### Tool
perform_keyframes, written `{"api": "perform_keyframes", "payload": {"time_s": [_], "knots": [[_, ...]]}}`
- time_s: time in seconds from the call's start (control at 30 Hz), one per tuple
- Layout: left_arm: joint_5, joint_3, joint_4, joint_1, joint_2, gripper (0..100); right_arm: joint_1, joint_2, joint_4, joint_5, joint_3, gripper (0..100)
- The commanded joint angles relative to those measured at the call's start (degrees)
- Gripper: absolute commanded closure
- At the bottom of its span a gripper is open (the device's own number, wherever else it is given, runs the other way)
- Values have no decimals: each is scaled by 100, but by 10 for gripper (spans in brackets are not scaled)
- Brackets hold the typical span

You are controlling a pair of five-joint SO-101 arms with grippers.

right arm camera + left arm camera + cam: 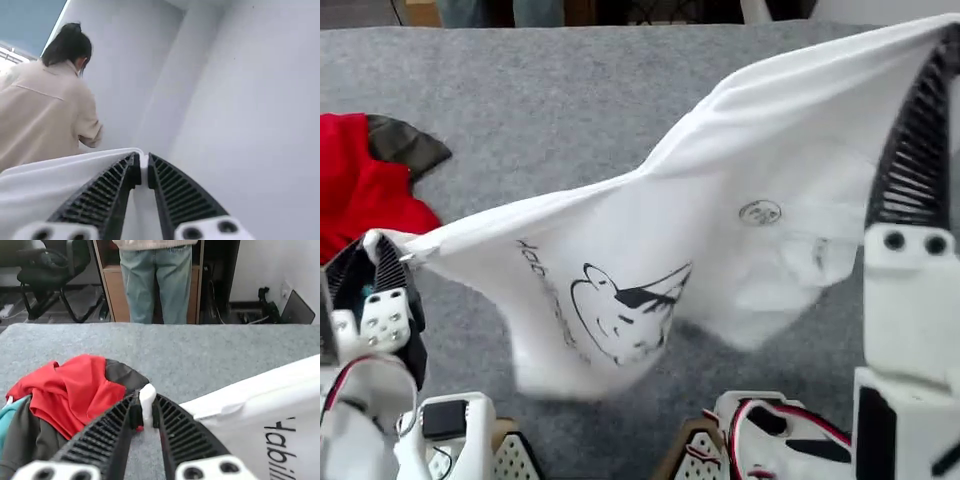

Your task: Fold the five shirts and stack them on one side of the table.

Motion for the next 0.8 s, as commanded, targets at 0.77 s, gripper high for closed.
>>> {"api": "perform_keyframes", "payload": {"time_s": [0.77], "knots": [[18,409,-369,-409,53,970,70,-462,-176,1371,2193,985]]}}
